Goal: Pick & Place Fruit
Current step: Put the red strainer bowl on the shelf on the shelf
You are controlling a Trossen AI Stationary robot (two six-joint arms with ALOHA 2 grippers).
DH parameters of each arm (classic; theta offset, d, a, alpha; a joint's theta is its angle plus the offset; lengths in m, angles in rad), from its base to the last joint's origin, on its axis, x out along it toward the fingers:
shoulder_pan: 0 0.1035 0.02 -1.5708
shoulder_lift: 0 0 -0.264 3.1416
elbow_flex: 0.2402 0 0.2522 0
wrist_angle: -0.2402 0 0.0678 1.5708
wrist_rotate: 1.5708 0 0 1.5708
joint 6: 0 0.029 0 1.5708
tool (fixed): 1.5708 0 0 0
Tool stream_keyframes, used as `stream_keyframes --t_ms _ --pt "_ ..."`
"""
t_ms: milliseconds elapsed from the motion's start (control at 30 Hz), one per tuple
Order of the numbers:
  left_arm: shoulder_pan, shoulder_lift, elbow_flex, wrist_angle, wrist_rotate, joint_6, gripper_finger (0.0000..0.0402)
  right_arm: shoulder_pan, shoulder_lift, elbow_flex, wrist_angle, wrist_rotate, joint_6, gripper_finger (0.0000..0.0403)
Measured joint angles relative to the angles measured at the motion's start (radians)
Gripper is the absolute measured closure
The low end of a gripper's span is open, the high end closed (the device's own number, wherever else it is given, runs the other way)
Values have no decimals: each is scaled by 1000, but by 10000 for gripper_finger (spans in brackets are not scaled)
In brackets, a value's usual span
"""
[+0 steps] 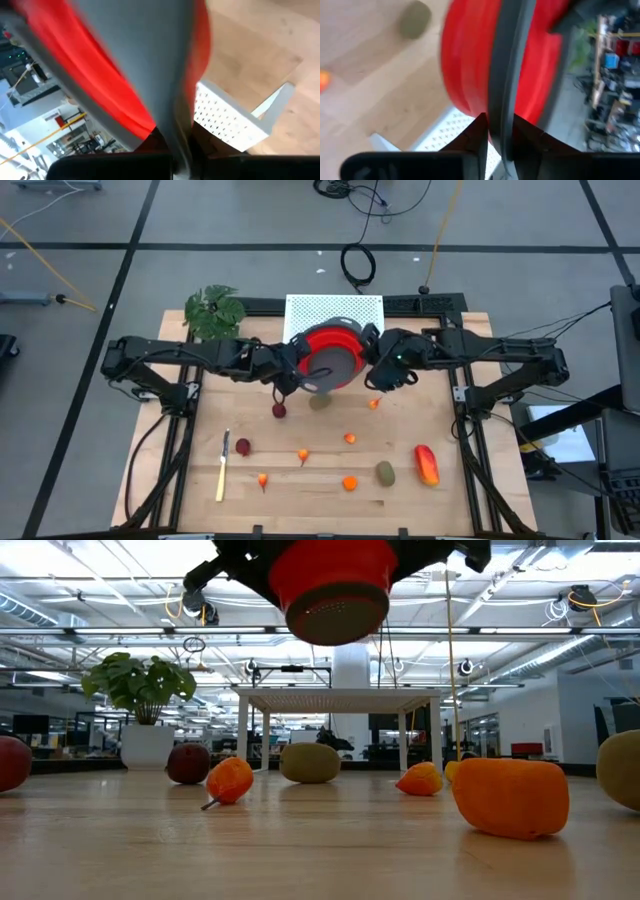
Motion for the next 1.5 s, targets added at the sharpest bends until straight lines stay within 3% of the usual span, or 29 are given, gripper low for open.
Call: stream_keyframes --t_ms 367,633,833,967,1200,1500 --pt "5 0 0 -49 -63 -18 396 0 2 0 13 64 116 274" --pt "40 0 0 -71 -103 -36 397 22 2 0 7 189 148 229" --pt "83 -2 1 -78 -165 -74 397 42 2 0 1 298 237 213" --pt "120 -2 1 -87 -168 -97 393 42 -11 0 -9 298 355 212" --pt "162 -2 1 -98 -145 -54 393 40 -43 0 -88 283 611 255" --pt "185 -2 1 -106 -149 36 397 39 -96 0 -141 113 827 377"
